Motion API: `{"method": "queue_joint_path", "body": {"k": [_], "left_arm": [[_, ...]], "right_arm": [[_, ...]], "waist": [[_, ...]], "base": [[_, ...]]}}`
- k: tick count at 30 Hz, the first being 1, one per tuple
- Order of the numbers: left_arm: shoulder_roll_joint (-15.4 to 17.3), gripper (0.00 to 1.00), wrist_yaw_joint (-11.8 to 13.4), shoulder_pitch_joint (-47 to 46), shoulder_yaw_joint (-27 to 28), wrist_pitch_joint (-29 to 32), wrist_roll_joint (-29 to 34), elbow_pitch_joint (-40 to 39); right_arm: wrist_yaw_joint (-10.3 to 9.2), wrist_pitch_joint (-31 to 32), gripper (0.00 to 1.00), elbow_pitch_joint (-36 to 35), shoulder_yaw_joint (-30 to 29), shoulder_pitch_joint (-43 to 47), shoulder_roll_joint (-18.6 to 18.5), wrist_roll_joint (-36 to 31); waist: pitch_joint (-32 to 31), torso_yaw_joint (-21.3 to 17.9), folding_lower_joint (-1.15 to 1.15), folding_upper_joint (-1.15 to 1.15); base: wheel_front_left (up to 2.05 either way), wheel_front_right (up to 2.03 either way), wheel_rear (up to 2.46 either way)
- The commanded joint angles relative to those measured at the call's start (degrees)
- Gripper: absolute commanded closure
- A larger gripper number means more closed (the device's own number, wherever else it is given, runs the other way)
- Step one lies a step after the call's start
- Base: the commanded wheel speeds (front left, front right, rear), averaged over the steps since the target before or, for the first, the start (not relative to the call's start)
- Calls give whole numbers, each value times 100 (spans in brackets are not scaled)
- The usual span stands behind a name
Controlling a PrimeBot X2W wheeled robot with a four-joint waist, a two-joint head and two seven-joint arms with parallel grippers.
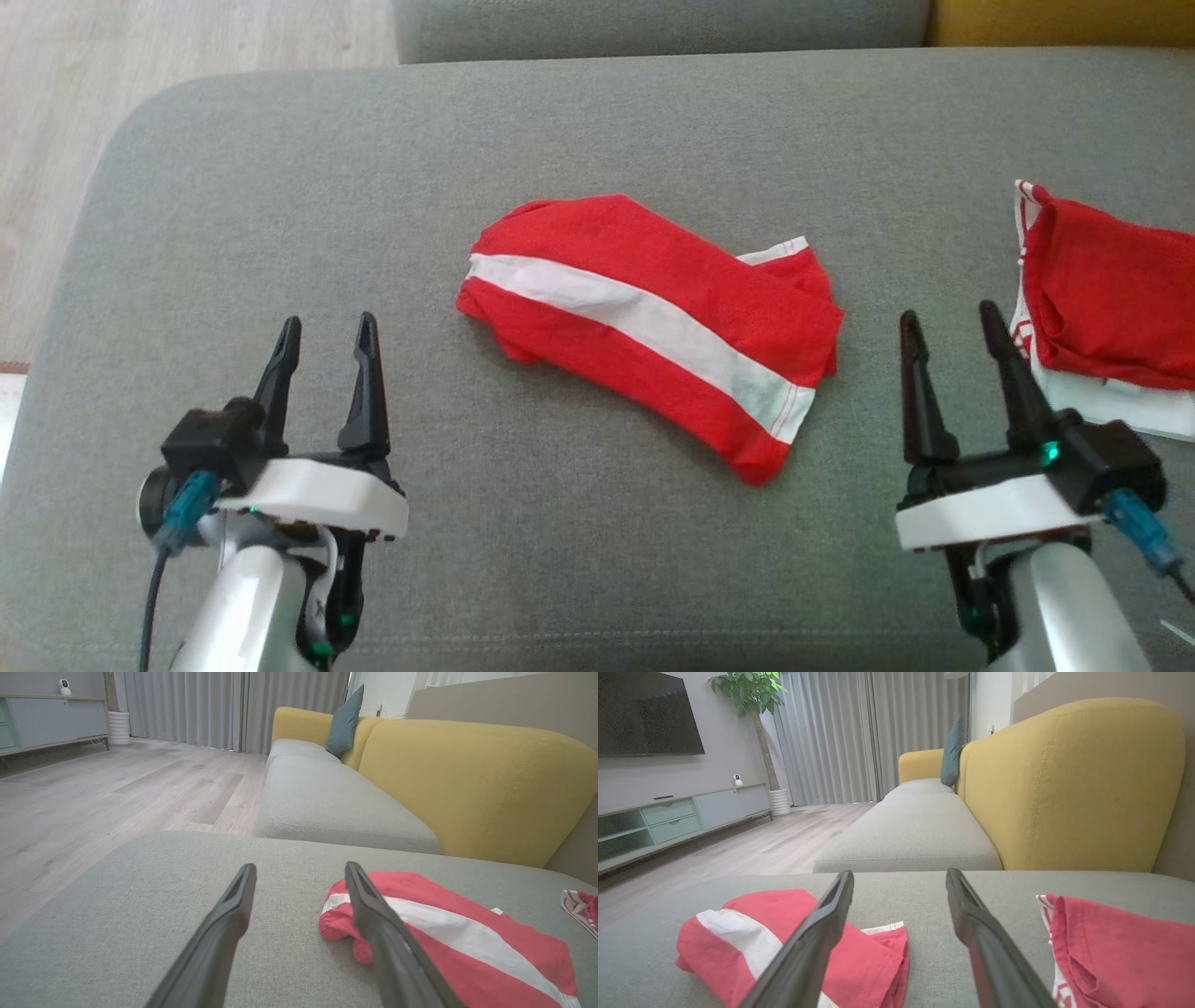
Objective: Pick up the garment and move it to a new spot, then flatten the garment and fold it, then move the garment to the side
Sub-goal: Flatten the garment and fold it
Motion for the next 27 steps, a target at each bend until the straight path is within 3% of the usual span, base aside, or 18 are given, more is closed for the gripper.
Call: {"method": "queue_joint_path", "body": {"k": [1, 16, 27], "left_arm": [[21, 0, -46, -183, 266, -69, 80, -219], [-386, 0, -588, -361, 622, -70, 413, 78], [-478, 0, -731, -428, 747, -70, 521, 181]], "right_arm": [[37, -60, 0, -105, 176, -73, -15, 78], [37, 878, 0, 1473, 1051, -527, -15, 1608], [37, 803, 1, 2333, 1219, -943, -15, 2458]], "waist": [[10, 13, 0, 0], [456, 299, 0, 0], [570, 432, 0, 0]], "base": [[0, 0, 0], [0, 0, 0], [0, 0, 0]]}}
